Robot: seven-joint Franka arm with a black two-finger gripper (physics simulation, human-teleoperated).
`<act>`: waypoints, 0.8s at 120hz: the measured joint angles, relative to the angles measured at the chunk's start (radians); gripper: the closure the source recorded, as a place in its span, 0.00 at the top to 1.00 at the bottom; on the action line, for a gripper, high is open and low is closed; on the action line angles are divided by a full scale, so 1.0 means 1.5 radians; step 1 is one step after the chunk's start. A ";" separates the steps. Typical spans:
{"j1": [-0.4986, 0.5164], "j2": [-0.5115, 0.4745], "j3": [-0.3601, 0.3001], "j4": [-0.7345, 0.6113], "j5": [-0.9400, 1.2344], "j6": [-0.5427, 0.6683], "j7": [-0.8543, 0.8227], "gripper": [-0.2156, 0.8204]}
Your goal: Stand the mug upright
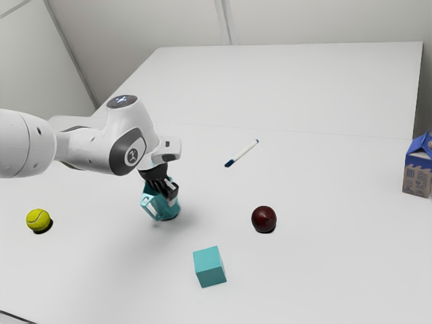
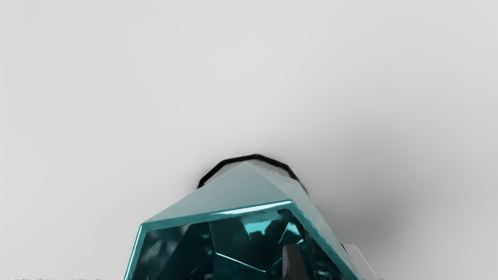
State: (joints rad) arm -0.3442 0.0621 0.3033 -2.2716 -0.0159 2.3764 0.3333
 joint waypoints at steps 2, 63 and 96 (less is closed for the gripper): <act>0.000 0.000 0.000 0.000 0.000 0.000 -0.001 0.20; -0.001 -0.043 -0.001 0.001 0.000 -0.006 -0.029 0.61; -0.001 -0.084 -0.001 0.022 0.006 -0.039 -0.040 0.73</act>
State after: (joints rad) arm -0.3458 -0.0645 0.3025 -2.2388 -0.0072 2.3182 0.2739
